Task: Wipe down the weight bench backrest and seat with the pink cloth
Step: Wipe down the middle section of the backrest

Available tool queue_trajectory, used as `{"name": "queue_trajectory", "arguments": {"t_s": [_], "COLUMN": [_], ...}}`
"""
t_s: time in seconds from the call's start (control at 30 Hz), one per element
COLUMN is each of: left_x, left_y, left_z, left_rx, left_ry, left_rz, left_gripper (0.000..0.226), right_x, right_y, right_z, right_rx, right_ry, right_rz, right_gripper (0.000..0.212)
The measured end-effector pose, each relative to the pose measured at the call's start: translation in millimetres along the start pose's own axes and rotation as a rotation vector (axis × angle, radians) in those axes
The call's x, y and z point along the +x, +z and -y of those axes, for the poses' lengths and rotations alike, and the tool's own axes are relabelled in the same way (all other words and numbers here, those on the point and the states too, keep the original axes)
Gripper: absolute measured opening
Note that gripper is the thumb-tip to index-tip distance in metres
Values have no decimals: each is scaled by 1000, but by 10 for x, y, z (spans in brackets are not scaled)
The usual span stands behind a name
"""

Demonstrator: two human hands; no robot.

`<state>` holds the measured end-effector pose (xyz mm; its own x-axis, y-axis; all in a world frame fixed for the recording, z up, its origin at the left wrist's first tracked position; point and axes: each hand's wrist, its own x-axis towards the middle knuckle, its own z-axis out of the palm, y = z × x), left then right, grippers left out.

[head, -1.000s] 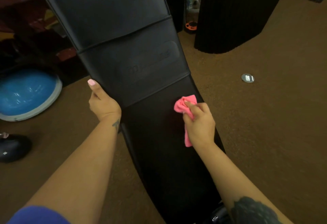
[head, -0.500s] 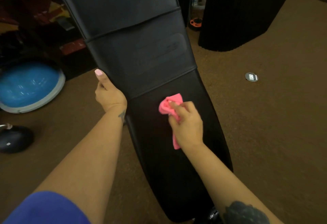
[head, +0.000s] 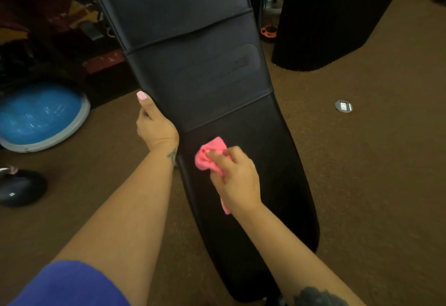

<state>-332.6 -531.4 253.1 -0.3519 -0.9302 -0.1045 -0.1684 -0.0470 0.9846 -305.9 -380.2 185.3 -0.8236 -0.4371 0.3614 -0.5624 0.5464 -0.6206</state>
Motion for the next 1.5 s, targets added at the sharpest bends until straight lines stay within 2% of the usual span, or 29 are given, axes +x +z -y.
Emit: {"name": "queue_trajectory", "arguments": {"t_s": [0.1, 0.23, 0.3, 0.43, 0.5, 0.6, 0.63, 0.73, 0.9, 1.0, 1.1, 1.17, 1.23, 1.3, 1.4, 1.5], "left_x": [3, 20, 53, 168, 238, 320, 320, 370, 434, 470, 427, 370, 302, 218, 108, 37], "left_y": [-4, -19, -35, -94, -142, -222, -240, -269, -345, -389, -420, -440, -469, -505, -548, -580], "left_z": [2, 12, 18, 90, 122, 146, 129, 138, 109, 90, 109, 209, 342, 497, 736, 904], "left_rx": [-5, 18, 18, 39, 22, 65, 73, 88, 143, 106, -35, -68, -49, -65, -77, -87], "left_ry": [1, -13, -19, -6, -29, -71, -70, -64, -71, -102, -204, -278, -350, -402, -419, -399], "left_rz": [19, 69, 102, 206, 302, 426, 448, 483, 561, 614, 644, 669, 669, 664, 664, 704], "left_gripper": [58, 59, 60, 64, 73, 102, 103, 98, 84, 90, 80, 88, 99, 83, 57, 53], "right_x": [-127, 85, 203, 56, -42, 2, 65, 185, -125, -90, 244, 380, 318, 163, 167, 450], "right_y": [-59, -77, -10, 122, 99, 63, 80, 187, 255, 164, 118, 154, 218, 234, 180, 196], "right_z": [-164, -54, 171, 400, 296, 210, 256, 547, 548, 391, 454, 599, 700, 683, 590, 719], "right_rx": [-17, -2, 15, -19, -34, -37, -28, -16, -90, -31, 43, 92, 70, 23, 79, 108], "right_ry": [50, 171, 139, -22, -5, 121, 138, 89, -72, 126, 293, 262, 142, 65, 146, 142], "right_rz": [21, -115, -134, 3, 9, -75, -103, -109, 83, -42, -165, -193, -124, -53, -126, -203], "right_gripper": [41, 39, 39, 40, 38, 38, 37, 37, 35, 36, 35, 34, 36, 37, 38, 36]}}
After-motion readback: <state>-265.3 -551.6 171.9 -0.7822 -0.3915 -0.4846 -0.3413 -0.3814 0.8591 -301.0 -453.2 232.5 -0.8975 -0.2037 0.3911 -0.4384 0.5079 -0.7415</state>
